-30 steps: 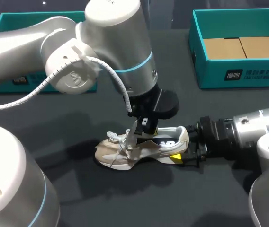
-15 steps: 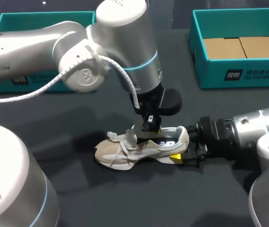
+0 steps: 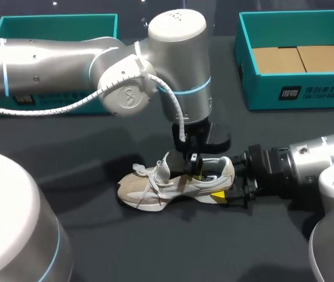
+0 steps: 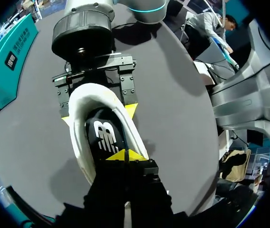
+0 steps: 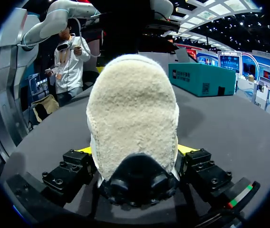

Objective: Take the shoe out of the shoebox, open the shoe tongue, remove and reinsert the insole, then place the shoe into the shoebox

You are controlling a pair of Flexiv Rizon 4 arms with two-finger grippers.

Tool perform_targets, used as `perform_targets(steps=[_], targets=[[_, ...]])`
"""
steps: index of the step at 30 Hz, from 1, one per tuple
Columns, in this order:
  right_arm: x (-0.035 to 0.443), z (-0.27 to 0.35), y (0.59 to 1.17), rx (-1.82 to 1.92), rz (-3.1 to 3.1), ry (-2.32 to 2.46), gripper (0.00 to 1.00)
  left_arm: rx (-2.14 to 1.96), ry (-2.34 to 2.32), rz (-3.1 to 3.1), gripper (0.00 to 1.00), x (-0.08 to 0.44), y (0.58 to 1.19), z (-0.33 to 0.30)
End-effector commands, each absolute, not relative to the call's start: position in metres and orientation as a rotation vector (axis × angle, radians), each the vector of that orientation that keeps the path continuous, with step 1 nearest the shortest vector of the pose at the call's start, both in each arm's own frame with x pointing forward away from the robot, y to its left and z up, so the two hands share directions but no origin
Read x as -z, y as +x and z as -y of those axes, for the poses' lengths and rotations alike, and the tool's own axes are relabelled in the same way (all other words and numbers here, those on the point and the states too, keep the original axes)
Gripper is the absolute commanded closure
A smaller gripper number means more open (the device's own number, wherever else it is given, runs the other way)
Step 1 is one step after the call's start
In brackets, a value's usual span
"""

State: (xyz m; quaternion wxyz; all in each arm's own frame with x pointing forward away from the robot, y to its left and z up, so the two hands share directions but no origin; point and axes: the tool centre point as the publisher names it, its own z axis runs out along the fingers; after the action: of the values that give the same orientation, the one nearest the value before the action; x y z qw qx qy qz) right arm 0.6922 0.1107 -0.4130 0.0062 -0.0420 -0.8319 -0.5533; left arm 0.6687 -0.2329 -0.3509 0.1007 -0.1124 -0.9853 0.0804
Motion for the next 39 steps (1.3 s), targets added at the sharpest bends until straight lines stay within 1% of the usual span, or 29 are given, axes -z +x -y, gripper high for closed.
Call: perform_targets(steps=[1, 11, 12, 14, 15, 17, 26, 29, 34, 35, 37, 39], targets=[[0.413, -0.112, 0.691, 1.726, 2.607, -0.134, 1.00, -0.244, -0.322, 2.873, 1.00, 0.360, 0.669, 0.223], [0.413, -0.112, 0.691, 1.726, 2.607, -0.134, 1.00, -0.223, -0.375, 2.882, 1.00, 0.371, 0.648, 0.206], [0.413, -0.112, 0.691, 1.726, 2.607, -0.134, 1.00, -0.221, -0.367, 2.891, 0.92, 0.373, 0.648, 0.207], [0.413, -0.112, 0.691, 1.726, 2.607, -0.134, 1.00, -0.217, -0.359, 2.911, 0.80, 0.377, 0.648, 0.208], [0.413, -0.112, 0.691, 1.726, 2.607, -0.134, 1.00, -0.211, -0.350, 2.919, 0.72, 0.379, 0.648, 0.209], [0.413, -0.112, 0.691, 1.726, 2.607, -0.134, 1.00, -0.198, -0.338, 2.947, 0.64, 0.383, 0.650, 0.211], [0.413, -0.112, 0.691, 1.726, 2.607, -0.134, 1.00, -0.124, -0.313, 3.037, 0.58, 0.403, 0.663, 0.216], [0.413, -0.112, 0.691, 1.726, 2.607, -0.134, 1.00, -0.103, -0.307, 3.048, 0.57, 0.410, 0.669, 0.216], [0.413, -0.112, 0.691, 1.726, 2.607, -0.134, 1.00, -0.067, -0.295, 3.098, 0.51, 0.423, 0.675, 0.219], [0.413, -0.112, 0.691, 1.726, 2.607, -0.134, 1.00, -0.056, -0.292, 3.118, 0.51, 0.426, 0.676, 0.219], [0.413, -0.112, 0.691, 1.726, 2.607, -0.134, 1.00, -0.042, -0.275, 3.148, 0.55, 0.431, 0.679, 0.221], [0.413, -0.112, 0.691, 1.726, 2.607, -0.134, 1.00, -0.017, -0.261, 3.191, 0.62, 0.436, 0.682, 0.222]])
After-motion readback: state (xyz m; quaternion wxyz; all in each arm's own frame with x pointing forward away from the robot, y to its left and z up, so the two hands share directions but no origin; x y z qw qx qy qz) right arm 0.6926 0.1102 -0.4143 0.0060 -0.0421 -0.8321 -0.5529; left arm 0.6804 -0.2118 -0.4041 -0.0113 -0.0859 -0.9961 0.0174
